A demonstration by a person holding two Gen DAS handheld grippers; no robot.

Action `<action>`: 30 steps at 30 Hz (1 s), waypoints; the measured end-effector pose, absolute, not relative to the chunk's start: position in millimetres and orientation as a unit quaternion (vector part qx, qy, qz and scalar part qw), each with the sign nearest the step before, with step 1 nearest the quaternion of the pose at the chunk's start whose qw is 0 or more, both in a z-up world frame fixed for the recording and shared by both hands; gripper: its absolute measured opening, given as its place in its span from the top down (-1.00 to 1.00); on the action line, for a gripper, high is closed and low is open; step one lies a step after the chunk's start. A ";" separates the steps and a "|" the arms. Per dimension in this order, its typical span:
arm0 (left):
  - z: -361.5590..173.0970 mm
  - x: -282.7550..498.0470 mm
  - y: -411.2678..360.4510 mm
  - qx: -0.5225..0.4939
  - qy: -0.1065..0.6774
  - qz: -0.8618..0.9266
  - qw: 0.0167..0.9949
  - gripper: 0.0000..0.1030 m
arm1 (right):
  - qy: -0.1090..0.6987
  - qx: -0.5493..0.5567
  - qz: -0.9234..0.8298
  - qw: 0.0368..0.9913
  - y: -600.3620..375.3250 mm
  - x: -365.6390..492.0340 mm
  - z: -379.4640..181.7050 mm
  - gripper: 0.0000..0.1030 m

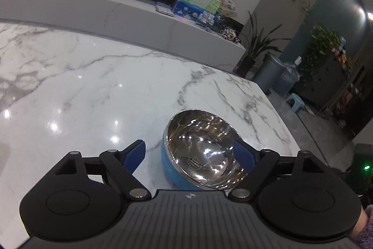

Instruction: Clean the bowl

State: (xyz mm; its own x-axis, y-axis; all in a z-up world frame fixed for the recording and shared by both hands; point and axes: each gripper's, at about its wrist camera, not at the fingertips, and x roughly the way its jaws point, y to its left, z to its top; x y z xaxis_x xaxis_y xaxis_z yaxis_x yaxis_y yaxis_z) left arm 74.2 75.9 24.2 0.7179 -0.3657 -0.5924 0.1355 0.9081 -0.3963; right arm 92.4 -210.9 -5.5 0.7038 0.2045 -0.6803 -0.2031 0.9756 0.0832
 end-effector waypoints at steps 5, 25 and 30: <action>34.5 66.1 67.8 -0.152 0.342 -0.147 0.916 -0.60 | 0.359 0.031 0.128 0.924 -210.5 69.8 9.5 -0.62; 16.3 31.9 29.7 -0.079 0.387 -0.106 0.913 -0.61 | 0.299 0.035 0.069 0.951 -206.6 -9.1 21.0 -0.99; 6.2 23.6 30.1 -0.081 0.394 -0.068 0.913 -0.61 | 0.289 0.020 0.065 0.955 -198.7 -10.3 17.0 -0.99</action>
